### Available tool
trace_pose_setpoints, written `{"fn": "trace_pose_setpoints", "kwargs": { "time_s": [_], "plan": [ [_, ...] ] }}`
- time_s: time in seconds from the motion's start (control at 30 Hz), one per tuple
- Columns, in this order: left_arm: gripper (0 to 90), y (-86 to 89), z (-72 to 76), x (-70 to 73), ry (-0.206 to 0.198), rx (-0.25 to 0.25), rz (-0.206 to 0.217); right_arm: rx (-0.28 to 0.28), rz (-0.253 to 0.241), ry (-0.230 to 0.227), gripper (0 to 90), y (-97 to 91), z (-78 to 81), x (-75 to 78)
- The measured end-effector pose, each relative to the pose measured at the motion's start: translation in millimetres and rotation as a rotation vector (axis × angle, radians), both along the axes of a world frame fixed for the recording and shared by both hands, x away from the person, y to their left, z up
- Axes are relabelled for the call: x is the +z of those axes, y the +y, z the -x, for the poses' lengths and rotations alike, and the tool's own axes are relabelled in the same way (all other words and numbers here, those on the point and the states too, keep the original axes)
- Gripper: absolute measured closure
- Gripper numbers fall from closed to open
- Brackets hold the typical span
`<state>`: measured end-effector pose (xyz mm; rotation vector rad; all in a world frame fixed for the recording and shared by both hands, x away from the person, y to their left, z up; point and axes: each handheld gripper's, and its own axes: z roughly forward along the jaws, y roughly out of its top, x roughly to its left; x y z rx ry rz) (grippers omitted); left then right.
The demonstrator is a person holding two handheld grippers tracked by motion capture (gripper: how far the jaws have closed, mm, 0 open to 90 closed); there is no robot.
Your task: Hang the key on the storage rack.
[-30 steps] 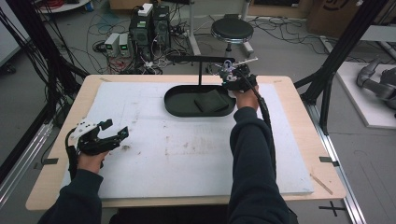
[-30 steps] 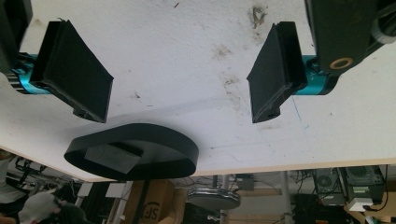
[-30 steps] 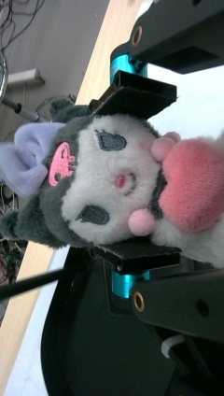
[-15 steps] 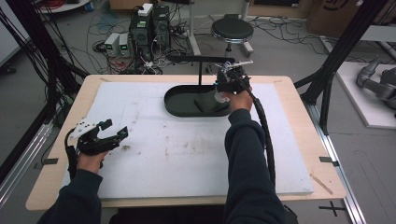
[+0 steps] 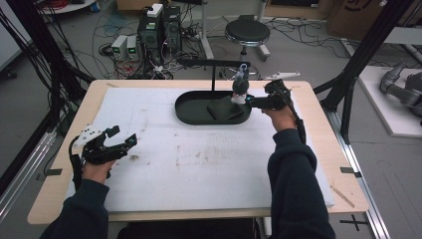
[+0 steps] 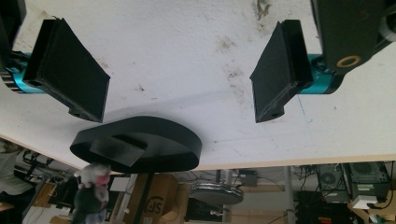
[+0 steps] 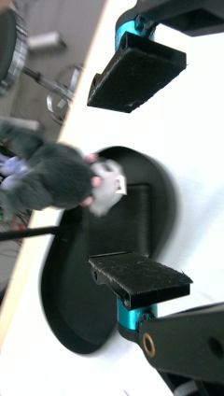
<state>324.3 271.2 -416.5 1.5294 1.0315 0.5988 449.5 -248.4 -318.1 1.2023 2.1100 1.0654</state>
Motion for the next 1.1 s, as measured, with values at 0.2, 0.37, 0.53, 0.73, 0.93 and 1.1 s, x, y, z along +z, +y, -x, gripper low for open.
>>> {"fn": "trace_pose_setpoints", "kwargs": {
  "time_s": [0.2,0.37,0.53,0.73,0.93,1.1],
  "plan": [
    [18.9,-1.5,-0.7,0.3,0.001,-0.009,-0.003,0.068,0.006,-0.061,21.0,-19.5,42.3,-7.3],
    [18.9,-3.9,0.3,1.1,-0.008,-0.021,-0.016,0.072,0.005,-0.083,21.1,-30.5,75.8,-27.7],
    [18.9,-5.6,2.1,2.2,-0.018,-0.032,-0.026,0.044,-0.022,-0.091,21.1,-41.5,99.3,-50.1],
    [18.9,-8.1,4.0,4.1,-0.031,-0.044,-0.037,0.016,-0.005,-0.093,21.1,-48.6,111.5,-67.3],
    [18.9,-10.1,4.3,4.4,-0.034,-0.049,-0.047,0.016,-0.003,-0.105,21.1,-54.2,116.2,-74.3],
    [18.9,-11.0,4.1,4.5,-0.036,-0.055,-0.048,0.028,0.031,-0.104,21.1,-54.3,118.0,-80.0]
  ]
}}
